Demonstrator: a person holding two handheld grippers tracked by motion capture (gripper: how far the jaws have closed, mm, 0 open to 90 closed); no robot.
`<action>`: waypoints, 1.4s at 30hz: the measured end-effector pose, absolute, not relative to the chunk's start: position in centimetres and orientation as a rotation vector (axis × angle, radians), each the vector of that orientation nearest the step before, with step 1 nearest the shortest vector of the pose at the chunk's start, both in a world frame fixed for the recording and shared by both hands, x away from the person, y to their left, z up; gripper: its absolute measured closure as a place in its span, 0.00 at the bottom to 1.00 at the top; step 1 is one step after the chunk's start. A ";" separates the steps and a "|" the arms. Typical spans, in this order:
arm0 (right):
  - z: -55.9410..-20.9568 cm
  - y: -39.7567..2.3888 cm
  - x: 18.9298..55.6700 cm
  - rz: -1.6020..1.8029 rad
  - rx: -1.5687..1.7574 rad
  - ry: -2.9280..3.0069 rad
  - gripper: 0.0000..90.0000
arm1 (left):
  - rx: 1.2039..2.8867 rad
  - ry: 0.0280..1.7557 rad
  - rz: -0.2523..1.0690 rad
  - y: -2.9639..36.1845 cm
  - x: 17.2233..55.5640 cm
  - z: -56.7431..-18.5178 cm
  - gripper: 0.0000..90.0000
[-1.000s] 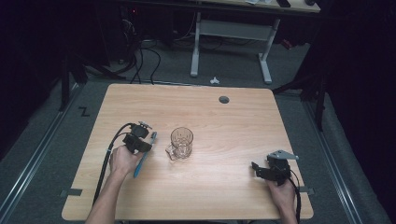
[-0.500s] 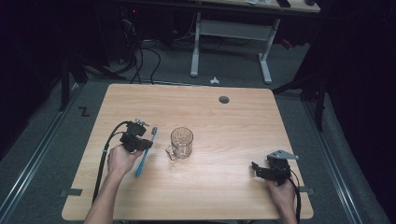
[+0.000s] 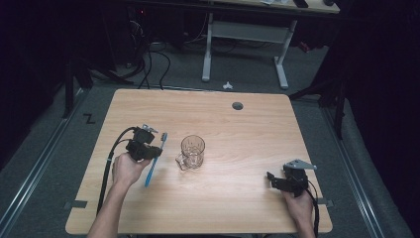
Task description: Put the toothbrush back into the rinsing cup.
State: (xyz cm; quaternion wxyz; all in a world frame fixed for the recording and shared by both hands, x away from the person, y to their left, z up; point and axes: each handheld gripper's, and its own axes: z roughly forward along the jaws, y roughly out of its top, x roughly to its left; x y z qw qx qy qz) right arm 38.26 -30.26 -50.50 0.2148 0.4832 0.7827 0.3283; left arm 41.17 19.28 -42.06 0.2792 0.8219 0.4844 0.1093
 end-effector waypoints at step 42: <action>-50.5 -30.3 38.3 0.910 1.341 2.170 0.27 | 1.975 1.201 0.379 18.8 38.5 -40.3 0.90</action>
